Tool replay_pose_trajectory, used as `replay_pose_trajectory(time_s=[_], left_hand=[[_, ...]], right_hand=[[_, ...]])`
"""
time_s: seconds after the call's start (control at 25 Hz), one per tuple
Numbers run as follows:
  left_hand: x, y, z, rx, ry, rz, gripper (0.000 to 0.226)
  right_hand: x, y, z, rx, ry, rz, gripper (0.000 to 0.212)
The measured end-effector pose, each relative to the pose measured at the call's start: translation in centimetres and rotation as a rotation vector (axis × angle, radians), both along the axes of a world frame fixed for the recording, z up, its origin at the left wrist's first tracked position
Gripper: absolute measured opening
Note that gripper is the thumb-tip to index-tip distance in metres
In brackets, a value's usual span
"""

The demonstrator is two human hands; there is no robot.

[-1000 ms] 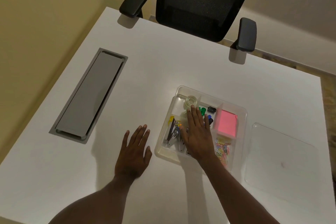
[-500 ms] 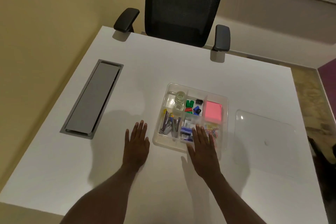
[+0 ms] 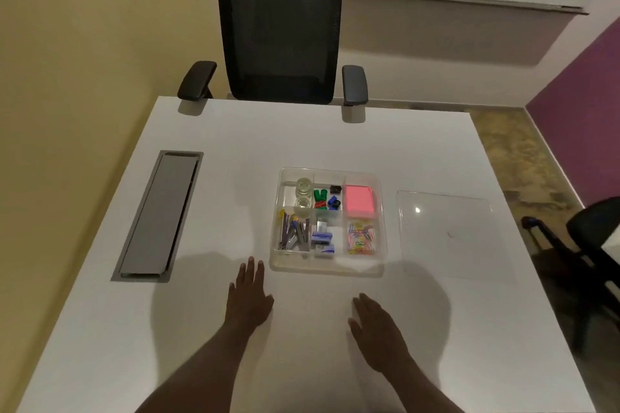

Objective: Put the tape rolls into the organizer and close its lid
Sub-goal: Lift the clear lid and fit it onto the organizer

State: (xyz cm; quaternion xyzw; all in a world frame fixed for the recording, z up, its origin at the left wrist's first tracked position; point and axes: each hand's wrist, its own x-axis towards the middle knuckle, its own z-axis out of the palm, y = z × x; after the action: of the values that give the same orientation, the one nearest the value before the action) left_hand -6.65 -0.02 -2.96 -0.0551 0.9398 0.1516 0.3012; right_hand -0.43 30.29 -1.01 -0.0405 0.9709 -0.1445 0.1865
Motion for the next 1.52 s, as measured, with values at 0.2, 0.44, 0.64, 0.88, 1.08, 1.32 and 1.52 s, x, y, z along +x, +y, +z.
replay_pose_trajectory(time_s=[0.2,0.44,0.64,0.88,1.08,1.32,1.52], left_hand=[[4.1,2.6,0.3,-0.001,0.007,0.044,0.085],[6.1,8.9,2.1,-0.034,0.015,0.036,0.062],[5.6,14.7,4.0,0.002,0.0,-0.06,0.048],[3.6,22.2,5.1,0.117,-0.014,-0.1,0.04],[1.6,28.2,5.5,0.155,-0.025,-0.098,0.039],[-1.9,33.6,5.9,0.244,-0.015,-0.012,0.042],[-6.1,36.3,6.1,0.292,0.022,0.055,0.061]], right_hand=[[0.8,1.5,-0.6,-0.006,-0.117,-0.02,0.056],[1.1,5.2,0.9,-0.043,-0.032,-0.11,0.044],[1.3,10.9,2.0,-0.023,-0.031,-0.189,0.034],[1.4,17.5,2.6,-0.072,0.0,-0.32,0.019],[-0.5,23.1,3.2,-0.088,0.003,-0.396,0.016],[-5.3,28.8,4.2,-0.111,0.017,-0.467,0.019],[-11.3,32.2,5.2,-0.176,-0.029,-0.537,0.041]])
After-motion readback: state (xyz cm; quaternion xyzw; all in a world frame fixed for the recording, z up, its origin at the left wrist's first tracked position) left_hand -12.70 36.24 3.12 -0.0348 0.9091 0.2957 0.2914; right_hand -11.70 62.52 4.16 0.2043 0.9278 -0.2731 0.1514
